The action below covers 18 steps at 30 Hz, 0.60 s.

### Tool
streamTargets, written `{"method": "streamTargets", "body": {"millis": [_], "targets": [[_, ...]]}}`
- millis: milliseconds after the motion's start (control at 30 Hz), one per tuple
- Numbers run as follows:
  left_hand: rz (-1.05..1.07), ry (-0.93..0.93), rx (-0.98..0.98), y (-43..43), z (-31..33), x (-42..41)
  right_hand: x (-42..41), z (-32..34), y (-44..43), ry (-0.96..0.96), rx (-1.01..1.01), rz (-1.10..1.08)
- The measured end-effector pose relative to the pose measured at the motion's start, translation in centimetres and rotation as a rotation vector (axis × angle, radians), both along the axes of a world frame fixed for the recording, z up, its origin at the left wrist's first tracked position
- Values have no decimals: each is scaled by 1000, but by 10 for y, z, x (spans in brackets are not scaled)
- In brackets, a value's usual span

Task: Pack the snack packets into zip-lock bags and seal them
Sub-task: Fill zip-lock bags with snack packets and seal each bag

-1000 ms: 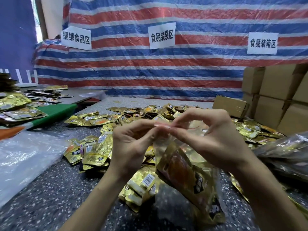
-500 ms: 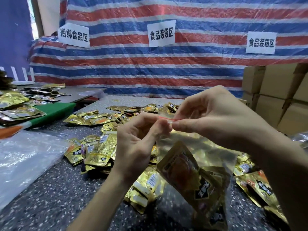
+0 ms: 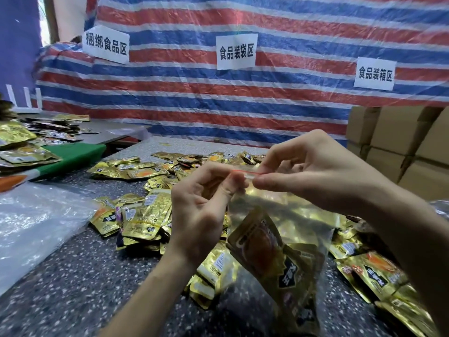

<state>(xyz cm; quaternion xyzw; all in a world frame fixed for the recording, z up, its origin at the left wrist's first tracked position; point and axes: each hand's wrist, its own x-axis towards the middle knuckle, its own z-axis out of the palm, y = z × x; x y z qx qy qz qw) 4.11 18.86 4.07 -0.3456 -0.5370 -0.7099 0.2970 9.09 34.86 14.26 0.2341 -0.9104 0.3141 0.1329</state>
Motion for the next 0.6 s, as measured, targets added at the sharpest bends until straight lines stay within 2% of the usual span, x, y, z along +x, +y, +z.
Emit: {"method": "streamTargets", "body": {"millis": [600], "targets": [[39,-50,16,-2,-1,-7,2,-8,40,-14,-74,-108]]}}
